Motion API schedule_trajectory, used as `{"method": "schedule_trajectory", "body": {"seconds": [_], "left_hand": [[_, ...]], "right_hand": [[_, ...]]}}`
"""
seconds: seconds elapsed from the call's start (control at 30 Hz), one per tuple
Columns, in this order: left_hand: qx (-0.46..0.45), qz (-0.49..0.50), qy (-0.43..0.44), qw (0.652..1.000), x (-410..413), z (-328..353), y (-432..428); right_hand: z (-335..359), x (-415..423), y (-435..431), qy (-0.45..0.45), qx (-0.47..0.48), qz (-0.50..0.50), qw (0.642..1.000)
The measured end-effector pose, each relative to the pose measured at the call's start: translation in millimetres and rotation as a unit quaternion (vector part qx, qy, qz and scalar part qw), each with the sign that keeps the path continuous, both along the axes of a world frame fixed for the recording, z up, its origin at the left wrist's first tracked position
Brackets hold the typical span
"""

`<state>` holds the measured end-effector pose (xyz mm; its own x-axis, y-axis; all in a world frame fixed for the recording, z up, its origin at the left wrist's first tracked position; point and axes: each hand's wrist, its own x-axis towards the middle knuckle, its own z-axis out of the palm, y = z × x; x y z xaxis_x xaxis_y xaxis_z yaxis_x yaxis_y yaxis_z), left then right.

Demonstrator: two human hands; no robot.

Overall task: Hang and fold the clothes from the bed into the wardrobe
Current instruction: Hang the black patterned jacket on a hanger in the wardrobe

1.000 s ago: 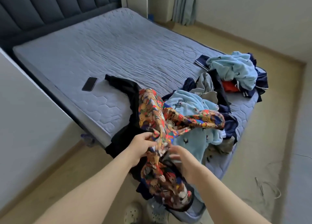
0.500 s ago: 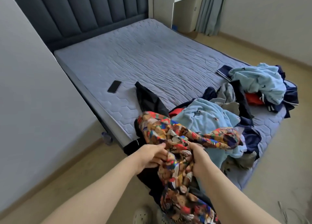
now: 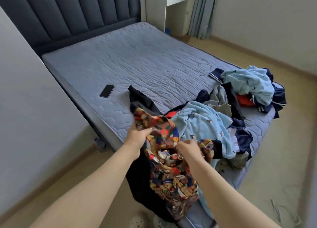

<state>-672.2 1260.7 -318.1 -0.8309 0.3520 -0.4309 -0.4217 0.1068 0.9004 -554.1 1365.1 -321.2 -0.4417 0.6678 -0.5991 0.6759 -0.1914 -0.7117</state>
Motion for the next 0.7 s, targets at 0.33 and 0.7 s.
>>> {"method": "schedule_trajectory", "body": {"seconds": [0.33, 0.7], "left_hand": [[0.087, -0.257, -0.04, 0.962, 56.1, 12.0, 16.2], [-0.237, -0.262, 0.258, 0.899, 17.2, -6.5, 25.2]], "right_hand": [[20.3, -13.3, 5.4, 0.166, 0.106, 0.066, 0.978], [38.3, 25.1, 16.5, 0.232, -0.286, -0.137, 0.92]]}}
